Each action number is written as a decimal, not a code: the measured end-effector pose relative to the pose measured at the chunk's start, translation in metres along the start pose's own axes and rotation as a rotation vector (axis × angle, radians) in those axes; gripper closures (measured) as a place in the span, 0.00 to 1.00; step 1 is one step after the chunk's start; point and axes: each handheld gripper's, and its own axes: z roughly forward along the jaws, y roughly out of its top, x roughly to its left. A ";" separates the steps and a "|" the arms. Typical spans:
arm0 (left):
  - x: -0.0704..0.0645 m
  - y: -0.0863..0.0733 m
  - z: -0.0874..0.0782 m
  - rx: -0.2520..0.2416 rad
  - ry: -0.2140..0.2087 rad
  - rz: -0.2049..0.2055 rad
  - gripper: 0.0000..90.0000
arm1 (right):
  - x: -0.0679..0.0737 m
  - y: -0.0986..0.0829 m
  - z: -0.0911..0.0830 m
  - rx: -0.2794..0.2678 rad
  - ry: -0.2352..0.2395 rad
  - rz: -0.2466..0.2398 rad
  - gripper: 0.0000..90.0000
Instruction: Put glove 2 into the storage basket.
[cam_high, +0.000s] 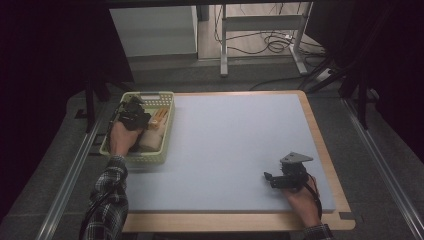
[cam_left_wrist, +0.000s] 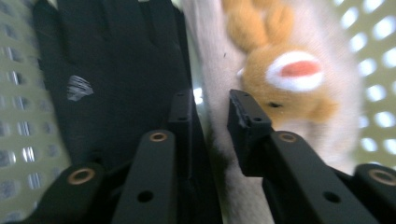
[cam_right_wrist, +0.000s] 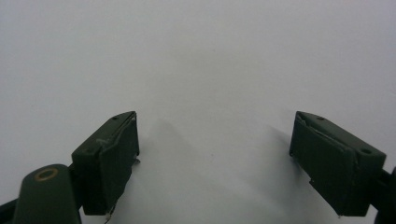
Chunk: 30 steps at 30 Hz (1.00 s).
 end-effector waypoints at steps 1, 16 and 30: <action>-0.002 0.001 0.004 0.002 -0.012 0.007 0.84 | 0.000 0.000 0.000 0.000 0.000 -0.001 0.17; -0.001 -0.004 0.001 -0.063 -0.014 -0.019 0.60 | 0.000 0.000 0.000 -0.001 0.000 -0.001 0.17; 0.012 -0.018 -0.012 -0.134 -0.059 -0.057 0.22 | 0.000 0.000 0.000 -0.001 -0.001 -0.002 0.17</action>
